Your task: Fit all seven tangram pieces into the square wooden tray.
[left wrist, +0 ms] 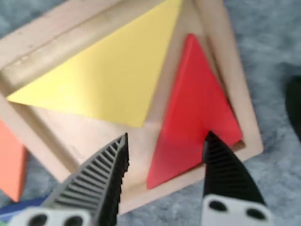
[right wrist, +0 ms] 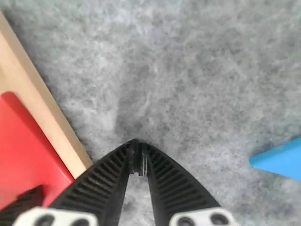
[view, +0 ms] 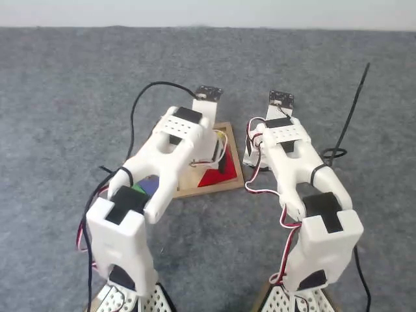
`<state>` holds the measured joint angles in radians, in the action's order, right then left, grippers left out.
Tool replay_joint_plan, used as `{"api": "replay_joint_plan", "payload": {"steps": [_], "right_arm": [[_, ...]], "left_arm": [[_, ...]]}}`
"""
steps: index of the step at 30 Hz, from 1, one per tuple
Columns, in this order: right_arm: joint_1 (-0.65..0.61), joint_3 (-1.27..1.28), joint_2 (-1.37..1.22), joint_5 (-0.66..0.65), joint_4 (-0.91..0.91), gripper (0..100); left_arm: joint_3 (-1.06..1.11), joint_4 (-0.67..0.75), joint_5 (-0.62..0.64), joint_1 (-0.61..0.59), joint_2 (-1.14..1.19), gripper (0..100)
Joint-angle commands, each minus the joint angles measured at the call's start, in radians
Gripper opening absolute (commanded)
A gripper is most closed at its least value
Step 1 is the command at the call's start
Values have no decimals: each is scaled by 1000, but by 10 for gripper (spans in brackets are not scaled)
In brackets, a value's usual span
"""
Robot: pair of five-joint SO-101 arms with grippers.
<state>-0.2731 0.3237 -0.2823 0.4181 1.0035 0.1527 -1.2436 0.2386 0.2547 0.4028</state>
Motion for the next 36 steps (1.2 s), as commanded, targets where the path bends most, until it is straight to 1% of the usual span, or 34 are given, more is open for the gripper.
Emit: {"api": "replay_joint_plan", "payload": {"steps": [1,4,9,11,16,19,22,26,30,33,36], "right_arm": [[-8,-40,2,9,5,6],[-12,-40,2,-12,5,6],[-13,-40,4,-17,5,6],[-12,-40,7,-14,5,6],[7,-49,12,-12,15,6],[31,-51,13,-11,15,6],[64,-63,38,-12,35,6],[193,-77,151,-14,104,6],[348,-34,252,5,77,6],[364,51,317,64,7,7],[328,132,366,63,-64,7]], "left_arm": [[1,-20,-17,-57,32,227],[-1,-18,-17,-75,32,227],[-1,-21,-17,-66,32,227],[-24,-44,-17,-58,31,228],[-113,-169,-9,35,31,230],[-159,-183,14,80,31,231],[-216,-181,38,92,31,232],[-266,-152,123,87,35,253],[-249,-89,287,86,55,296],[-245,-48,394,89,87,301],[-245,-43,451,54,138,300]]}}
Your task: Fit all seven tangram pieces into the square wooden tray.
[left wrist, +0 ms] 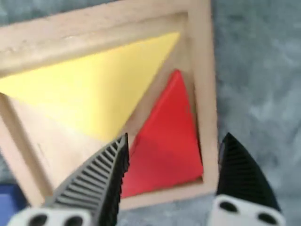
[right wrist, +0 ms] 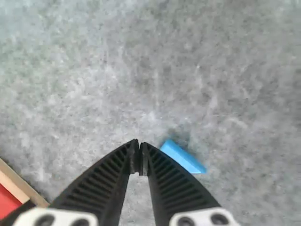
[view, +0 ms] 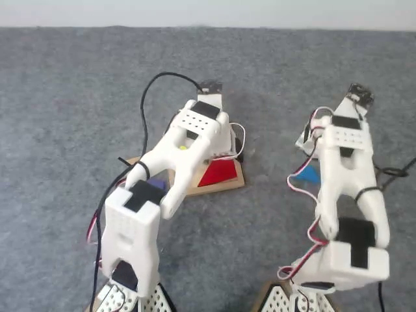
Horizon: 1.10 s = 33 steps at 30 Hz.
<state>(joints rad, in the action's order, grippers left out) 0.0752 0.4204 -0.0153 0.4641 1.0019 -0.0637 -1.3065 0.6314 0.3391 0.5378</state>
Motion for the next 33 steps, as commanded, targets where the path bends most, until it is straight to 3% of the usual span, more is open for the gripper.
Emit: {"api": "replay_joint_plan", "payload": {"steps": [1,8,14,21,29,33], "right_arm": [[-31,57,111,17,-81,7],[-94,114,119,17,-131,7],[-101,107,91,17,-137,7],[-113,104,91,15,-136,7],[-113,106,90,15,-137,7],[-130,110,88,15,-153,7]], "left_arm": [[-31,9,58,-44,15,299],[-42,-114,-23,-78,28,299],[-44,-127,-97,-77,23,299],[-19,-127,-213,-78,-192,300],[263,68,-215,-272,-394,299],[337,141,-84,-298,-384,298]]}}
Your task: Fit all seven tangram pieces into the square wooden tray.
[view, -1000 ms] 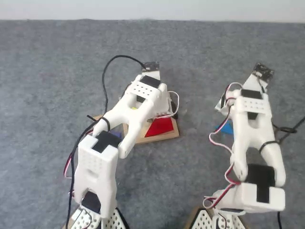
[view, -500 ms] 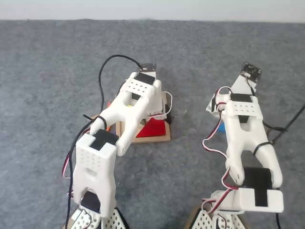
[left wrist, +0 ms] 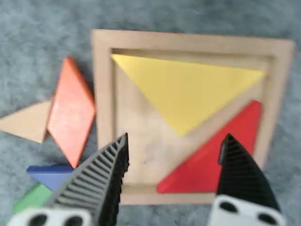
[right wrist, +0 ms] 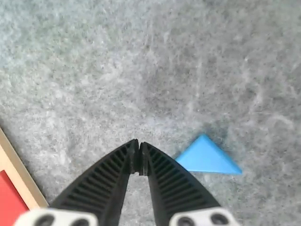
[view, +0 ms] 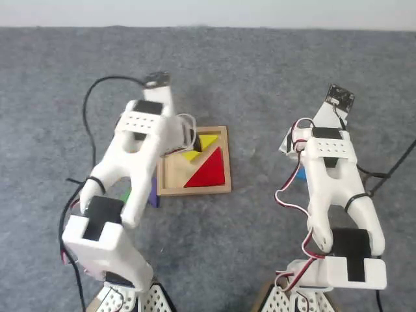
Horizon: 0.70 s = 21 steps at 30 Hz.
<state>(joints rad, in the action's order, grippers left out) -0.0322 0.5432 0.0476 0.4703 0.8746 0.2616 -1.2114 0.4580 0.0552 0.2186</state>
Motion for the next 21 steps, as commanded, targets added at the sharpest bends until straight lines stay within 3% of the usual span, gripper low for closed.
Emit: {"api": "replay_joint_plan", "payload": {"steps": [1,8,21], "right_arm": [[-27,-11,24,9,-27,7],[-33,-55,-59,9,-22,7],[-41,-68,-87,9,-21,7]], "left_arm": [[15,46,103,-14,-58,296],[12,68,100,-14,-21,174],[-94,83,-2,109,126,172]]}}
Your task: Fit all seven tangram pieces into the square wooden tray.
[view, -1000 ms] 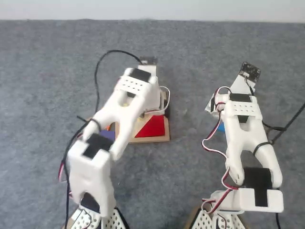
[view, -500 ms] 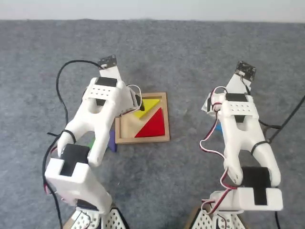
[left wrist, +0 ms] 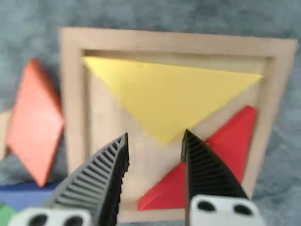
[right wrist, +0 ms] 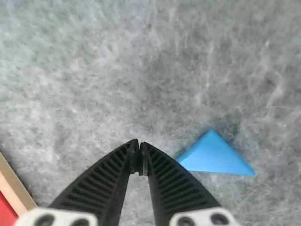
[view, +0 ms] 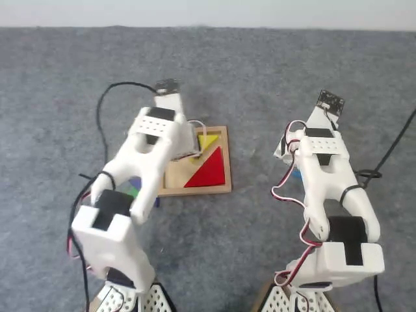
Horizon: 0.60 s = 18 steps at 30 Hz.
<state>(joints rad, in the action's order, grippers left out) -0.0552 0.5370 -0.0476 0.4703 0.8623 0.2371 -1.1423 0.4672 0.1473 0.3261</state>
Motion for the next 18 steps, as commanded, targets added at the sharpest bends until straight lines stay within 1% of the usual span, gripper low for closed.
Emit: {"api": "replay_joint_plan", "payload": {"steps": [1,6,13,16,18], "right_arm": [[-21,-61,7,9,-8,7],[-36,-61,5,9,-8,7],[-36,-61,4,9,-8,7],[-36,-61,5,9,-8,7],[-36,-61,5,9,-8,7]], "left_arm": [[-88,14,-9,17,34,172],[-170,-9,-9,11,71,171],[-194,-15,-14,20,68,171],[-194,-55,-20,21,44,174],[-188,-83,-66,26,17,174]]}}
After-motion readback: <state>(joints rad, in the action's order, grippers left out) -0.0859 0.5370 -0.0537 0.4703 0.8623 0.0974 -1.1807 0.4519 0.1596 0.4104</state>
